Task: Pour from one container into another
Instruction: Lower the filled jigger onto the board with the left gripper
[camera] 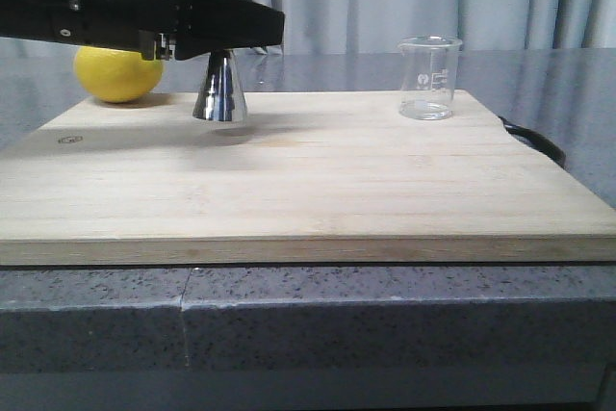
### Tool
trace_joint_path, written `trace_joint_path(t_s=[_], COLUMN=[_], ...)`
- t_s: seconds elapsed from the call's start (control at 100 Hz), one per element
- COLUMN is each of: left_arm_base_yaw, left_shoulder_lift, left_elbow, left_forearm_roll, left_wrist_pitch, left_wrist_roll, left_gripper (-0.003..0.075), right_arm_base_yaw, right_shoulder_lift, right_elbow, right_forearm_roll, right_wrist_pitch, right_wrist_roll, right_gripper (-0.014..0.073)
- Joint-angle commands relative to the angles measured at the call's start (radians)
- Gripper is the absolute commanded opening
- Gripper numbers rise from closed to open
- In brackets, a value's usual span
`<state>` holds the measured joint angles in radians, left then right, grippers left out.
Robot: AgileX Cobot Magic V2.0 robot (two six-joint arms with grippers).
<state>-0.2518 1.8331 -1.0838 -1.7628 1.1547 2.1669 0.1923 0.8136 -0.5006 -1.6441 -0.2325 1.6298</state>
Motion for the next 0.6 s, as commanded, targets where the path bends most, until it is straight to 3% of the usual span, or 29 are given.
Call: trace_joint_path(t_s=[0.0, 0.59], left_arm_base_yaw=[-0.007, -0.006], left_shoulder_lift=[-0.045, -0.033], left_elbow=[-0.026, -0.026], left_forearm_roll=[-0.094, -0.027], left_wrist_pitch=[0.102, 0.095], left_wrist_roll=[0.017, 0.031], left_gripper=[0.0206, 0.0206], right_arm_base_yaw=[-0.001, -0.001], right_shoulder_lift=[-0.008, -0.008], right_elbow=[-0.025, -0.025], right_forearm_roll=[0.005, 0.005], right_wrist_pitch=[0.017, 0.021], right_wrist_roll=[0.001, 0.001], right_gripper=[0.0598, 0.0598])
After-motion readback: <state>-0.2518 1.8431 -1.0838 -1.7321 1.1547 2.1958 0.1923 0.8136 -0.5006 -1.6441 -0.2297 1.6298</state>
